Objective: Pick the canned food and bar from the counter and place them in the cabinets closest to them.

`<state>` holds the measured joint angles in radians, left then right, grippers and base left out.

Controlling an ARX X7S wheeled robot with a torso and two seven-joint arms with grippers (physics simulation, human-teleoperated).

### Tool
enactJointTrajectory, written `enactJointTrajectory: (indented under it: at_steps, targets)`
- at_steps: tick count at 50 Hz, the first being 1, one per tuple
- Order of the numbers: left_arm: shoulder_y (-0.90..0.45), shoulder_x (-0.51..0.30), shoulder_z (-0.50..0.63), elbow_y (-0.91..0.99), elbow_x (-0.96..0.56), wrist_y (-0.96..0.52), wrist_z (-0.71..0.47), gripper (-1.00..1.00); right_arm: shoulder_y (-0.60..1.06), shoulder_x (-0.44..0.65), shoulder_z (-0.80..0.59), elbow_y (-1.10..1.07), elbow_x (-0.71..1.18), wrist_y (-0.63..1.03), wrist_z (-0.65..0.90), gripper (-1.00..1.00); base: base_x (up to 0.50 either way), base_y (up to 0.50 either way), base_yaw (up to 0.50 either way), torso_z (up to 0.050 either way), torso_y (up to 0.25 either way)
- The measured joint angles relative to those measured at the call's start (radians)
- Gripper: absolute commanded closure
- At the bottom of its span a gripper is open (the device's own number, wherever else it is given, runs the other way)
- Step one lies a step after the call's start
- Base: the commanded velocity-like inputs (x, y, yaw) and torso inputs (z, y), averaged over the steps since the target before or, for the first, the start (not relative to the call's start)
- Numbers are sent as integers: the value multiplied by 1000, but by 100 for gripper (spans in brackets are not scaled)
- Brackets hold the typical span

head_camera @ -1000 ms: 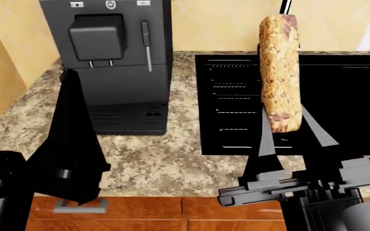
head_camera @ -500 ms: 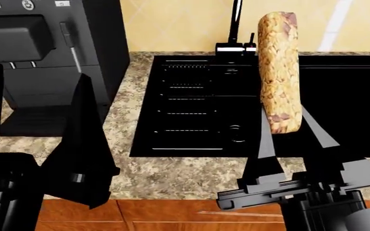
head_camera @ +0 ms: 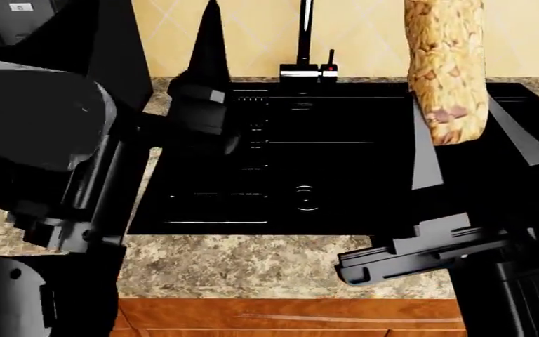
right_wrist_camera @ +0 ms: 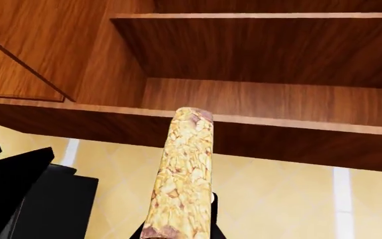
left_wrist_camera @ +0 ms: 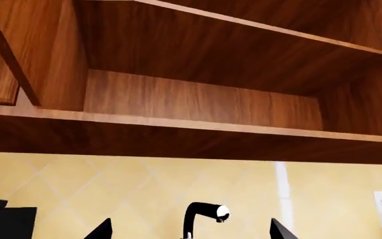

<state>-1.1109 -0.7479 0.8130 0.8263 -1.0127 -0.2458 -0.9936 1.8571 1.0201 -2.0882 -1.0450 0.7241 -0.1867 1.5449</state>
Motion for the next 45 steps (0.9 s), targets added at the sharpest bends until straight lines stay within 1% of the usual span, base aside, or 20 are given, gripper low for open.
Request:
enactJointTrajectory:
  at_steps: [4,6,9,12,17,23,28,35,45]
  targets:
    - [-87,65,-9,-149,-53,-30,44,-100,164,2,-69,0,93,-30,-6,100,0,0,0,0,0]
    - [-125,98,-10,-233,-73,-42,73,-100,225,15,-67,-1,149,-27,-24,100,0,0,0,0,0]
    - [-175,150,-8,-368,-95,-58,122,-100,295,42,-23,-1,248,0,-63,100,115,0,0,0,0]
    - [-219,200,-2,-507,-108,-70,177,-100,348,72,72,-2,367,55,-107,100,500,1,0,0,0]
    - [-272,275,10,-722,-119,-84,264,-100,404,105,286,-1,582,188,-160,100,500,1,0,0,0]
    - [-317,341,24,-915,-119,-92,337,-100,442,125,526,1,802,345,-185,100,500,1,0,0,0]
    - [-341,369,24,-1005,-125,-97,365,-100,459,131,673,12,933,448,-195,100,500,1,0,0,0]
    - [-362,388,17,-1074,-130,-97,381,-100,473,116,849,43,1078,585,-195,100,500,1,0,0,2]
    - [-375,401,13,-1117,-133,-98,388,-100,465,98,999,80,1183,711,-200,100,500,1,0,0,1]
